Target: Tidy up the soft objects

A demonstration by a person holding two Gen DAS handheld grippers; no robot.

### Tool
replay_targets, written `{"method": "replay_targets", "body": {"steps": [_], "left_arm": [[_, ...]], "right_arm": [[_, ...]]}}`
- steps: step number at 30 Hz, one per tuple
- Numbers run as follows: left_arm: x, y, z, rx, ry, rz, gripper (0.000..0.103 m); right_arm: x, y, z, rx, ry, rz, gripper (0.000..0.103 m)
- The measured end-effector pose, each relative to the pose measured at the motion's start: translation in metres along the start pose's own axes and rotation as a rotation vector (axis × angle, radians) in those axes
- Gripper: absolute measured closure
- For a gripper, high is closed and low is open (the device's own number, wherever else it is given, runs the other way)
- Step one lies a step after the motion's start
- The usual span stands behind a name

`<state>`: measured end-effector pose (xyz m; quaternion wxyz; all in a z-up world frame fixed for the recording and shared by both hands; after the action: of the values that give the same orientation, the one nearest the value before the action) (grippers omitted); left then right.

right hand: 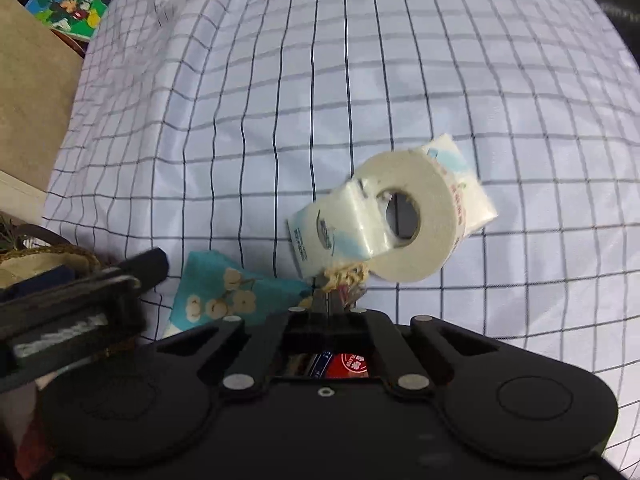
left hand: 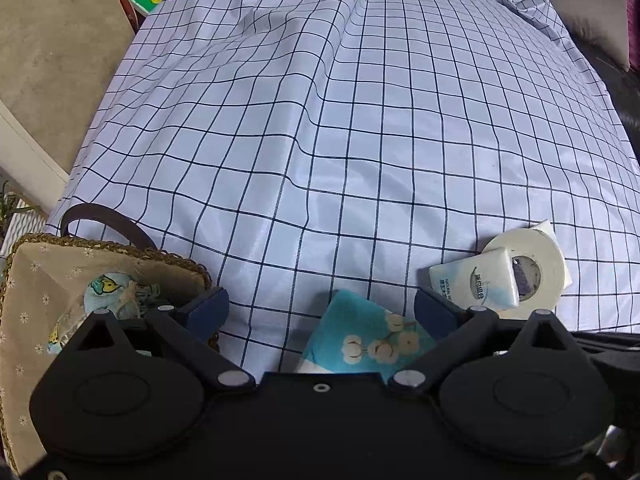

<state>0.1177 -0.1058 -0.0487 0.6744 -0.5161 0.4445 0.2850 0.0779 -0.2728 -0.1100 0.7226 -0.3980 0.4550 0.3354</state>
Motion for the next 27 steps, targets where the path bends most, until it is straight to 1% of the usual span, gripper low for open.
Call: {"method": "replay_targets", "body": {"steps": [2, 4, 5, 6, 7, 8, 9, 10, 11, 12, 17, 19, 20, 21, 24, 27], "left_arm": [[0.001, 0.000, -0.002, 0.003, -0.004, 0.003, 0.007], [0.003, 0.001, -0.004, 0.006, -0.007, 0.006, 0.006], [0.003, 0.001, -0.004, 0.005, -0.008, 0.008, 0.006], [0.004, 0.001, -0.004, 0.002, -0.008, 0.010, 0.006], [0.004, 0.001, -0.004, -0.002, -0.007, 0.012, 0.006], [0.004, 0.001, -0.004, -0.004, -0.006, 0.013, 0.006], [0.003, 0.001, -0.003, -0.006, -0.005, 0.012, 0.006], [0.003, 0.001, -0.003, -0.007, -0.006, 0.012, 0.007], [0.003, 0.001, -0.002, -0.011, -0.013, 0.009, 0.007], [0.003, 0.000, -0.001, -0.012, -0.020, 0.008, 0.007], [0.003, -0.001, 0.006, -0.035, -0.009, 0.012, 0.007], [0.002, -0.002, 0.008, -0.038, -0.004, 0.010, 0.007], [0.001, -0.002, 0.008, -0.040, 0.000, 0.010, 0.007], [0.001, -0.002, 0.009, -0.041, 0.005, 0.011, 0.007], [0.000, -0.003, 0.014, -0.050, 0.007, 0.007, 0.007], [-0.001, -0.004, 0.020, -0.066, 0.007, 0.008, 0.007]], "right_arm": [[-0.009, -0.002, -0.001, 0.000, -0.012, -0.017, 0.102], [-0.011, -0.001, -0.003, 0.000, -0.021, -0.016, 0.101], [-0.009, 0.001, -0.003, -0.001, -0.023, -0.011, 0.097], [-0.006, 0.004, -0.004, 0.001, -0.018, -0.003, 0.090], [-0.001, 0.006, -0.005, 0.005, -0.006, 0.008, 0.088], [0.004, 0.007, -0.005, 0.014, 0.010, 0.018, 0.081], [0.009, 0.008, -0.006, 0.026, 0.018, 0.026, 0.072], [0.014, 0.007, -0.006, 0.040, 0.019, 0.031, 0.067], [0.019, 0.006, -0.007, 0.056, 0.023, 0.035, 0.059], [0.024, 0.005, -0.007, 0.067, 0.031, 0.039, 0.057], [0.050, 0.005, -0.003, 0.060, 0.079, 0.075, 0.058], [0.059, 0.005, -0.003, 0.062, 0.092, 0.080, 0.060], [0.063, 0.005, -0.003, 0.061, 0.097, 0.082, 0.071], [0.066, 0.004, -0.002, 0.052, 0.101, 0.081, 0.076], [0.064, 0.003, -0.001, 0.056, 0.103, 0.075, 0.080], [0.045, -0.002, 0.005, 0.031, 0.096, 0.018, 0.083]]}}
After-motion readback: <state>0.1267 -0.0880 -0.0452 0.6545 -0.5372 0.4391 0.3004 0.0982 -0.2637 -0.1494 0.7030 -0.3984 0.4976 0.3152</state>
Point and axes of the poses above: each gripper's, at about its wrist camera, not at the fingertips, and x roughly the way its jaws point, z to its left, y to its underside, the point moved 5 cm from there along x, roughly the way its jaws point
